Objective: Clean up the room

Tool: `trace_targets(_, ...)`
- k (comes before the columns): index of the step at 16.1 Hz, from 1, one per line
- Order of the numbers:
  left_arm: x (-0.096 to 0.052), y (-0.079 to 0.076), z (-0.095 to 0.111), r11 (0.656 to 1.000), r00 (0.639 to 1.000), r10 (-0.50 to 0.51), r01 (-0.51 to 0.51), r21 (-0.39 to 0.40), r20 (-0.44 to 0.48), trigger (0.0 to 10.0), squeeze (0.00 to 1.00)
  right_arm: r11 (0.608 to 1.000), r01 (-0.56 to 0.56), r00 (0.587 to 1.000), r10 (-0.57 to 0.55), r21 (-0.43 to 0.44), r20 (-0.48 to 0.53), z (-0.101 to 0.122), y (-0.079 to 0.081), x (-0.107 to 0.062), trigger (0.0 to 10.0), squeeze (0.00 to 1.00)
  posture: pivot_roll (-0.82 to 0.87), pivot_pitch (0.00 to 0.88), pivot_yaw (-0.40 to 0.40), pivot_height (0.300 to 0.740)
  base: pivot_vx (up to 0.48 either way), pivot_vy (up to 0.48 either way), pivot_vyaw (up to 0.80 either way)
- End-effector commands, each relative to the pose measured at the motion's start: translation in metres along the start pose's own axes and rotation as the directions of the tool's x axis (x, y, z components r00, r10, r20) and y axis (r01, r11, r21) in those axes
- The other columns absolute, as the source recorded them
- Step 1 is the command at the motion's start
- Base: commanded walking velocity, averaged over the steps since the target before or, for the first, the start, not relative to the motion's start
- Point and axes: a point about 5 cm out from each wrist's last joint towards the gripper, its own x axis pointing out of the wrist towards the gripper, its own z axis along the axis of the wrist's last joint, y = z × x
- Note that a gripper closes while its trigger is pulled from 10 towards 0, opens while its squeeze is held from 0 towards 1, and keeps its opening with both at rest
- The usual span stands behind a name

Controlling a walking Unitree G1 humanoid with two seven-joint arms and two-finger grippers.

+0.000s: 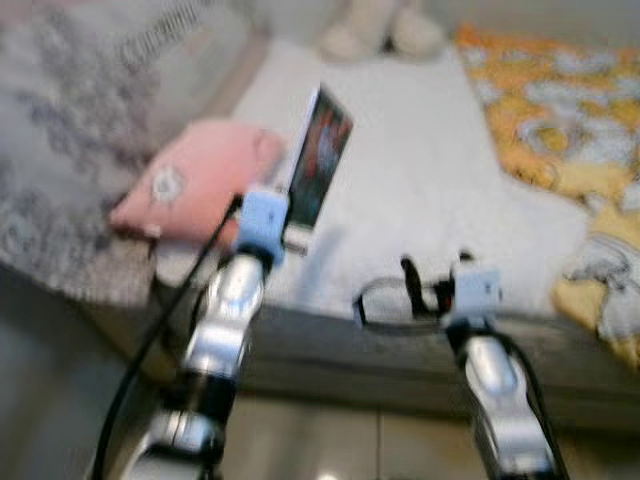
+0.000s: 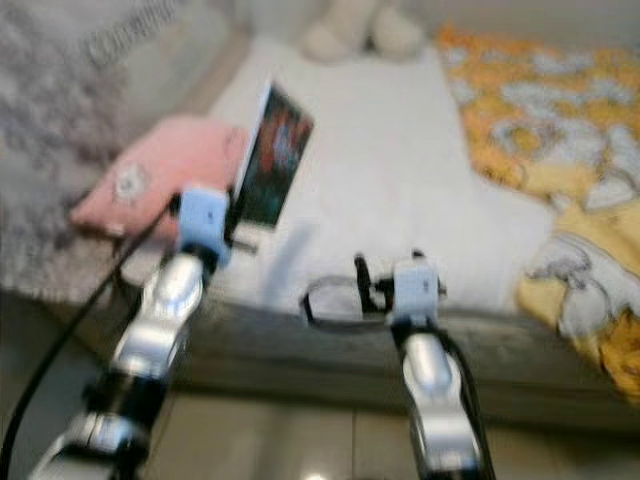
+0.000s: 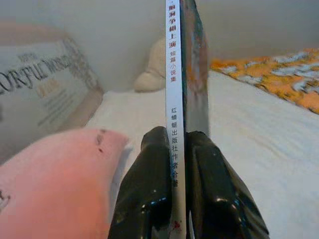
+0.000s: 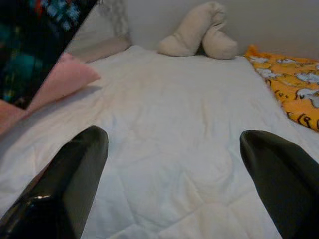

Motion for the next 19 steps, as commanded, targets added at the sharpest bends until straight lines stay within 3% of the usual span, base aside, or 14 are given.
trace_targets(1,0.006,0.003,0.008,1.000,0.999,0.020,-0.020,0.007,0.028,10.0,0.00,1.000,0.000,1.000,0.000,-0.002,0.005,0.000,-0.001,0.001,10.0,0.00,-0.06,0.000,0.057,0.740,0.480,0.000,0.00)
trace_targets(7,0.010,0.011,-0.001,0.997,0.997,0.078,-0.079,-0.013,-0.028,10.0,0.00,1.000,-0.008,1.000,0.008,-0.007,-0.007,-0.002,-0.005,-0.001,10.0,0.00,-0.08,0.000,0.047,0.740,0.480,0.000,0.00)
trace_targets(9,0.025,0.015,-0.001,0.999,0.997,0.038,-0.039,-0.006,-0.065,10.0,0.00,0.999,-0.038,0.999,0.038,0.006,-0.023,-0.004,-0.003,-0.007,10.0,0.00,-0.09,0.000,0.034,0.740,0.240,0.000,0.00)
trace_targets(11,0.043,0.011,0.007,0.987,0.992,-0.087,0.073,-0.144,-0.093,10.0,0.00,0.998,-0.063,0.997,0.064,0.012,-0.038,-0.006,-0.001,-0.015,10.0,0.00,-0.10,0.000,0.023,0.740,0.000,0.000,0.00)
trace_targets(13,0.060,-0.003,0.019,0.912,0.960,-0.264,0.216,-0.348,-0.097,10.0,0.00,0.996,-0.083,0.994,0.084,0.011,-0.063,-0.008,-0.002,-0.027,10.0,0.00,-0.14,0.000,0.031,0.740,0.000,0.000,0.00)
trace_targets(14,0.063,-0.017,0.015,0.841,0.927,-0.349,0.244,-0.483,-0.139,10.0,0.00,0.996,-0.089,0.993,0.088,-0.001,-0.083,-0.009,-0.006,-0.037,10.0,0.00,-0.20,0.059,0.049,0.740,0.000,0.000,0.00)
trace_targets(15,0.063,-0.024,0.011,0.815,0.915,-0.370,0.235,-0.529,-0.163,10.0,0.00,0.996,-0.089,0.992,0.088,-0.007,-0.094,-0.008,-0.008,-0.043,10.0,0.00,-0.21,0.073,0.045,0.740,0.000,0.000,0.00)
trace_targets(16,0.057,-0.036,-0.005,0.809,0.896,-0.369,0.179,-0.560,-0.246,10.0,0.00,0.996,-0.085,0.990,0.081,-0.028,-0.116,-0.005,-0.017,-0.057,10.0,0.00,-0.29,0.132,0.007,0.740,0.000,0.000,0.00)
trace_targets(17,0.046,-0.043,-0.025,0.831,0.870,-0.356,0.127,-0.542,-0.341,10.0,0.00,0.997,-0.066,0.989,0.059,-0.043,-0.135,0.001,-0.026,-0.073,10.0,0.00,-0.34,0.167,-0.012,0.740,0.000,0.000,0.00)
trace_targets(19,0.028,-0.035,-0.055,0.904,0.834,-0.272,0.051,-0.424,-0.481,10.0,0.00,0.995,-0.080,0.982,0.069,-0.055,-0.177,0.006,-0.029,-0.093,10.0,0.00,-0.38,0.220,-0.043,0.740,0.000,0.000,0.00)
